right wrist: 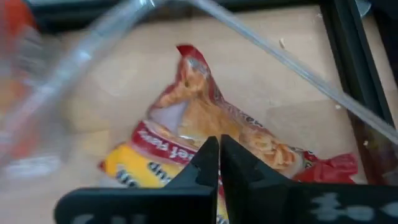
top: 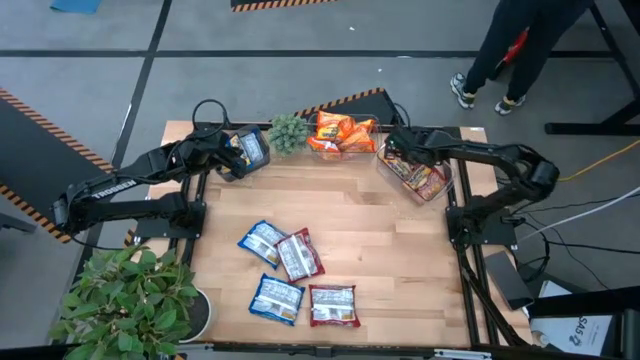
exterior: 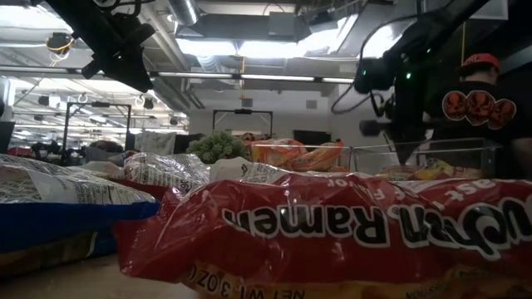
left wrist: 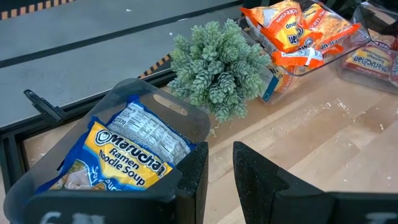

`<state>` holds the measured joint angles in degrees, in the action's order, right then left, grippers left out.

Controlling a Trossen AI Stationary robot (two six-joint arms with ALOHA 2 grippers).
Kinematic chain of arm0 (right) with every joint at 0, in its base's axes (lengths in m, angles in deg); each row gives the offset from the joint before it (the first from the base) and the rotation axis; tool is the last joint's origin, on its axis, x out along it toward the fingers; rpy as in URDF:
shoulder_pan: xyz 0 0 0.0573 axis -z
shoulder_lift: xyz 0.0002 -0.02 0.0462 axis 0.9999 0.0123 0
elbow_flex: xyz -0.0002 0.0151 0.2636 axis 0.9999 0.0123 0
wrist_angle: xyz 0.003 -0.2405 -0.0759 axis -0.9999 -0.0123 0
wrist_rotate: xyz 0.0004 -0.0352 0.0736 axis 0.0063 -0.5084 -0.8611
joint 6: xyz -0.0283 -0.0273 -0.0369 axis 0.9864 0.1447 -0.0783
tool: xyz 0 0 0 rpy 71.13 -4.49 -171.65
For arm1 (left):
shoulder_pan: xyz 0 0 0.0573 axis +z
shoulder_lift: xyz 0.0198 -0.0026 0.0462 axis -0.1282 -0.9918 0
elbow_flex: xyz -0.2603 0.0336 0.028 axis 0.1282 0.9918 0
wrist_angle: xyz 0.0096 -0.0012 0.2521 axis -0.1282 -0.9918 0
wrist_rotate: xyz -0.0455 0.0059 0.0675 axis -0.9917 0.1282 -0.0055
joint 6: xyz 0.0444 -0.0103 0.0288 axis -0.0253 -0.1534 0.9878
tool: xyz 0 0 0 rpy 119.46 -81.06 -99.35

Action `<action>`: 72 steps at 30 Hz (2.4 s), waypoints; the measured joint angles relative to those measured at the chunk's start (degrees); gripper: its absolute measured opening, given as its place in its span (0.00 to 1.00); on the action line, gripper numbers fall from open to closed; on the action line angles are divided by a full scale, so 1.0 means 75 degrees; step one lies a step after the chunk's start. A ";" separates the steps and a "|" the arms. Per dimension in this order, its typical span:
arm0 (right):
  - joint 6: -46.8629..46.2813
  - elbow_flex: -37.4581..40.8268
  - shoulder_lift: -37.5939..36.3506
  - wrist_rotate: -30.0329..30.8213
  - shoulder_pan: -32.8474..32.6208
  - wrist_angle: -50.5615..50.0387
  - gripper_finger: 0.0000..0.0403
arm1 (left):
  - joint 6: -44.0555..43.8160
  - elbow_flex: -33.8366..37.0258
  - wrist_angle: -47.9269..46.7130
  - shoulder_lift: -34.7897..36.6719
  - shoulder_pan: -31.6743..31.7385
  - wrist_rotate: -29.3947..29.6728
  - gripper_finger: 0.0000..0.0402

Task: Sort Maruchan noodles
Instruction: Put the red noodle pack into the right transparent bin

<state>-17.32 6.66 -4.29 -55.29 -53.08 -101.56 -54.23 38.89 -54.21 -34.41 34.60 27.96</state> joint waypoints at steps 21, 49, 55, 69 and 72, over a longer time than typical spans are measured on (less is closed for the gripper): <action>0.1625 0.0003 -0.0270 -0.2202 0.0519 0.0474 0.01 | -0.0151 0.0000 -0.0021 0.0000 0.0002 -0.0071 0.17; 0.2997 0.0006 0.2084 -0.4313 -0.5121 0.7682 0.70 | 0.0047 0.0000 -0.0006 0.0000 0.0002 -0.0683 0.17; 0.2762 -0.0245 0.3579 -0.4687 -0.5132 0.9293 0.84 | 0.0045 0.0000 -0.0033 0.0001 0.0000 -0.0699 0.17; 0.3215 -0.3236 0.5965 -0.6715 -0.5127 0.8209 0.76 | 0.0045 0.0000 -0.0036 0.0003 0.0000 -0.0691 0.17; 0.3590 -0.3580 0.6095 -0.6828 -0.5127 0.7654 0.62 | 0.0047 0.0000 -0.0034 0.0000 0.0002 -0.0690 0.17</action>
<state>9.60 -20.19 41.42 -106.50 -91.53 -44.16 -53.88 38.89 -54.46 -34.41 34.61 22.79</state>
